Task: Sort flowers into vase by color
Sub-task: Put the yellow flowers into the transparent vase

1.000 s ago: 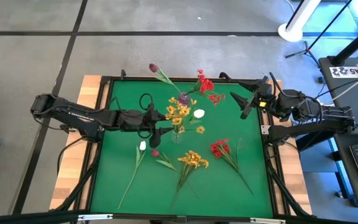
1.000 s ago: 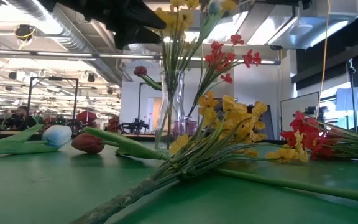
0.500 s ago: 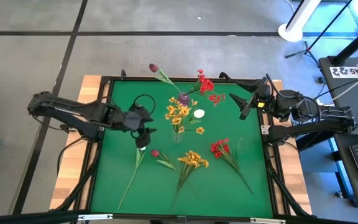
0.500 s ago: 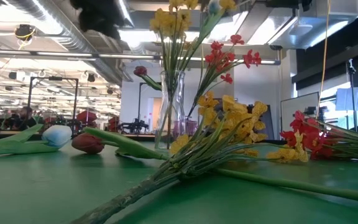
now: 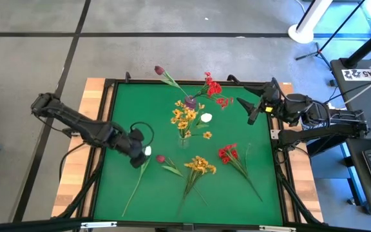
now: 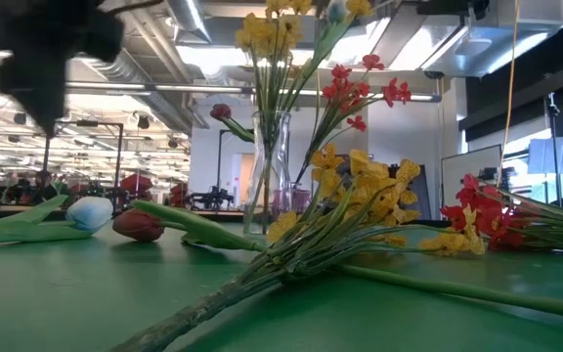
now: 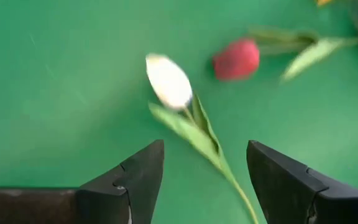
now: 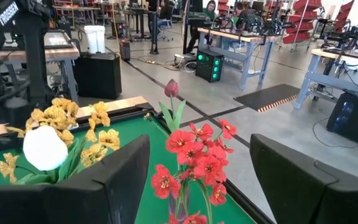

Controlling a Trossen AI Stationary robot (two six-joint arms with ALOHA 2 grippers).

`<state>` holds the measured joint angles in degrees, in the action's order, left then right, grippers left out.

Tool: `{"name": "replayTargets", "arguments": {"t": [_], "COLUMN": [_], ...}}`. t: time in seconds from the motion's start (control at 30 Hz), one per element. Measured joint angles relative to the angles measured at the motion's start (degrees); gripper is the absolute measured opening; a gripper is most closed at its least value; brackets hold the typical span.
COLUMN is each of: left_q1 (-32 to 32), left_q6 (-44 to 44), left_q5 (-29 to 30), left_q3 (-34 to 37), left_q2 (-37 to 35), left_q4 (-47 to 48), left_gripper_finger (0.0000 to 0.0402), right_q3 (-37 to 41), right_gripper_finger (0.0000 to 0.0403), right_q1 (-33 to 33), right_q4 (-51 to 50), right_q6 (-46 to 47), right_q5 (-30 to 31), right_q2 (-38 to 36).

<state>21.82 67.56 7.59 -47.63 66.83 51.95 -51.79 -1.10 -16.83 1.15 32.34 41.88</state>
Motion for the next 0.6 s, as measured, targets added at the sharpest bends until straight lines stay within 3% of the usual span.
{"name": "replayTargets", "arguments": {"t": [0.27,0.6], "left_q1": [5.7,6.5], "left_q6": [13.2,13.0], "left_q5": [-2.0,0.4], "left_q3": [7.6,8.1], "left_q2": [1.0,5.2], "left_q4": [-9.8,-13.3], "left_gripper_finger": [0.0221,0.0221], "right_q3": [0.0,0.0], "right_gripper_finger": [0.0276,0.0276], "right_q1": [0.0,0.0], "right_q4": [0.0,0.1], "right_q6": [0.0,0.0], "right_q5": [0.0,0.0], "right_q2": [0.0,0.0]}}
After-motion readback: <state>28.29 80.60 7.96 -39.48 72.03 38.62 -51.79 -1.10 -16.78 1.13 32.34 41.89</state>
